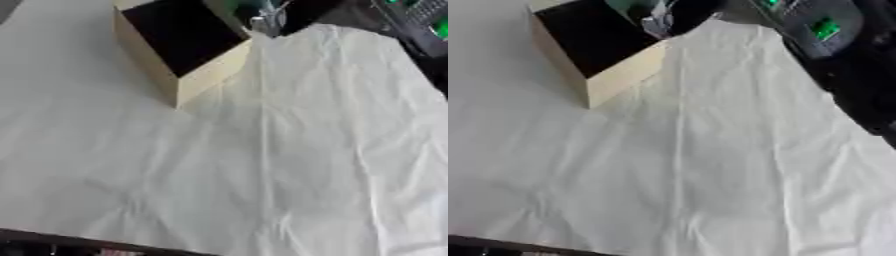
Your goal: Pick up objects on the table and place them in the box.
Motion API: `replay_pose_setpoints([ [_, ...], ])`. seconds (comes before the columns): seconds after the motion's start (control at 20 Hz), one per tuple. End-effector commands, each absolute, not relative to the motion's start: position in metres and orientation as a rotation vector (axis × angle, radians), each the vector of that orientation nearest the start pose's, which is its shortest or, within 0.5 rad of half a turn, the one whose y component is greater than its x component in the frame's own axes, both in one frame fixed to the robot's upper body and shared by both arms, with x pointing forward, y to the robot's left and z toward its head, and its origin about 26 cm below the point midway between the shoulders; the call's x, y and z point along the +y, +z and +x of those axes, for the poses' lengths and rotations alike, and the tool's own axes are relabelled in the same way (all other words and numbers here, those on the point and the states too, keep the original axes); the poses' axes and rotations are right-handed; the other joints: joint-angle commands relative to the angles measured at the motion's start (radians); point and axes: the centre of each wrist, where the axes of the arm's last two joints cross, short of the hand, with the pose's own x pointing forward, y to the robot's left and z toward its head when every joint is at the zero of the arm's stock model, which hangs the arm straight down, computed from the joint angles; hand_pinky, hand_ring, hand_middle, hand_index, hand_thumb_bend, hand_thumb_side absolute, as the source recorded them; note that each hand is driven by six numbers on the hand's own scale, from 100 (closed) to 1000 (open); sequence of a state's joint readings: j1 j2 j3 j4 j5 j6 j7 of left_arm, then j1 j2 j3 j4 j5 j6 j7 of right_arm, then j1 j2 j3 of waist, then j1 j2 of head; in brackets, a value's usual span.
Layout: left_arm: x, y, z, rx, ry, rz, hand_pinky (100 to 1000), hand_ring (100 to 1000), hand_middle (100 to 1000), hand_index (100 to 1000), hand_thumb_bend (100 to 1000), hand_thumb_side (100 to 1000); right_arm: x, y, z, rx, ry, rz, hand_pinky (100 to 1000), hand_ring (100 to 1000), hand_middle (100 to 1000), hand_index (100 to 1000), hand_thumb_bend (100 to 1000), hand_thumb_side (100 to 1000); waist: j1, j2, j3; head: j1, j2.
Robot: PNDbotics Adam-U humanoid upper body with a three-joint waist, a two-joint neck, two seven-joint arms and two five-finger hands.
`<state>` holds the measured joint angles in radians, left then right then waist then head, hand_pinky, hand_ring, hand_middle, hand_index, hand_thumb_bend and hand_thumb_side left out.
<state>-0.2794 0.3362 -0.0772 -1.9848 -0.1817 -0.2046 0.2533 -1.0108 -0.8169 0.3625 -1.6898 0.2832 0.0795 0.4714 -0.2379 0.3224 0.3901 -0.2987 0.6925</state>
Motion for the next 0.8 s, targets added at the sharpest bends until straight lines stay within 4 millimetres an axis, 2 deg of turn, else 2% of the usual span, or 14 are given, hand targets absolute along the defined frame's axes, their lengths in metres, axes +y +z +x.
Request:
replay_pose_setpoints([
  [0.05,0.243,0.194,0.298,-2.522,-0.313,0.351,563,582,759,725,224,712,-0.236,0.382,0.364,-1.933,1.535,-0.841,715,738,682,779,100,100,0.012,-0.009,0.001,-0.026,-0.016],
  [0.5,0.237,0.194,0.299,-2.527,-0.304,0.302,562,581,759,723,220,716,-0.225,0.383,0.397,-1.962,1.459,-0.918,718,737,676,777,100,100,0.012,0.012,0.023,-0.079,-0.021],
  [0.8,0.235,0.195,0.299,-2.529,-0.301,0.291,564,581,759,723,219,715,-0.210,0.382,0.405,-1.982,1.476,-0.912,718,737,674,775,100,100,0.012,0.009,0.029,-0.142,-0.024],
])
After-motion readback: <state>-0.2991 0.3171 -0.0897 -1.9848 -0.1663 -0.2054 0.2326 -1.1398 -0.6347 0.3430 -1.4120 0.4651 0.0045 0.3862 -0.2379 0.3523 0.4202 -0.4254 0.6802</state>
